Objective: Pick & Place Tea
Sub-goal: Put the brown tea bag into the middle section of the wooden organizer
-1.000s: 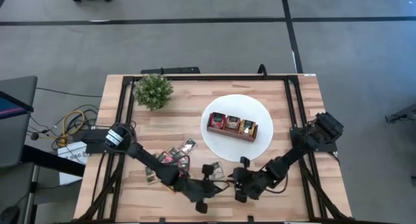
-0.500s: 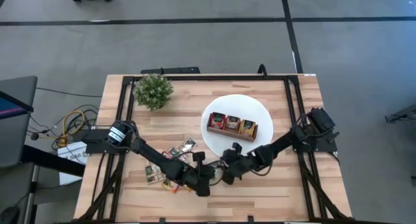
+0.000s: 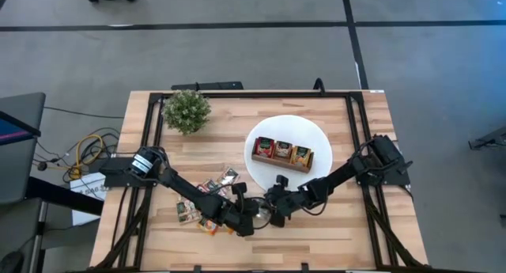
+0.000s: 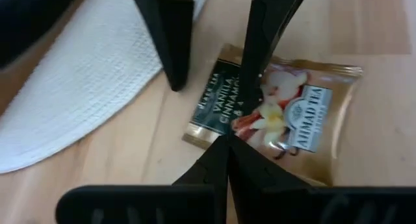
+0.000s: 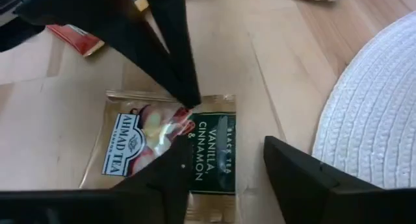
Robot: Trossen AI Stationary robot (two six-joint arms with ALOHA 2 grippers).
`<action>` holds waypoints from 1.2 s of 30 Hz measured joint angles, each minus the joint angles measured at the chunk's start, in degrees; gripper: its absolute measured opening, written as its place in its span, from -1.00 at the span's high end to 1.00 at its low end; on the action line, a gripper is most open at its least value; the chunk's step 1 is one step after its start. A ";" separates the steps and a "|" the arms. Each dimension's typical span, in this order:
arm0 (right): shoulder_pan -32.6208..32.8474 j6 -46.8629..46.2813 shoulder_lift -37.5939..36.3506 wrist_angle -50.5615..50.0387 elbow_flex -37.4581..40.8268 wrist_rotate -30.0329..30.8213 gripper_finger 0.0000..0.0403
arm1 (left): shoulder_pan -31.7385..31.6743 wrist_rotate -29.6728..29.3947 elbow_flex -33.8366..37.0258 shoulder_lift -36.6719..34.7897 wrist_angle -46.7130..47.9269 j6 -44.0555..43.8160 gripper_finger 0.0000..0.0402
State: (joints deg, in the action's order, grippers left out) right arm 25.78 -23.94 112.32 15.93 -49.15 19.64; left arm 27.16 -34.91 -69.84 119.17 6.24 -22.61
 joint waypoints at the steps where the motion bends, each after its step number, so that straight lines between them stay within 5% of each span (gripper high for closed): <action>1: -0.01 0.02 -0.22 -0.10 0.00 -0.04 0.18 | 0.00 -1.05 0.00 0.00 -0.02 0.06 1.00; 10: 0.25 1.65 -0.30 -0.16 -0.02 -1.15 0.95 | 2.49 -15.90 -1.15 -0.86 0.23 2.22 1.00; 23: 6.72 3.74 -2.87 -16.84 -6.64 9.85 1.00 | 3.61 -18.17 -1.29 -2.08 1.42 1.75 1.00; 27: 9.03 3.45 -4.80 -22.38 -8.61 15.67 1.00 | 4.15 -23.93 -1.29 -2.63 1.38 -0.39 1.00; 32: 12.18 3.52 -6.83 -23.66 -9.29 21.28 1.00 | 3.05 -15.78 -1.31 -3.63 1.92 -4.05 0.93; 36: 14.16 3.48 -7.86 -25.22 -9.29 24.08 1.00 | 2.38 -14.95 -1.29 -3.45 0.29 -4.05 0.69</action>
State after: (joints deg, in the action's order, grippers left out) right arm 39.94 -20.47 104.45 -9.29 -58.43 43.72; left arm 29.54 -49.85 -71.14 115.73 6.53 -26.66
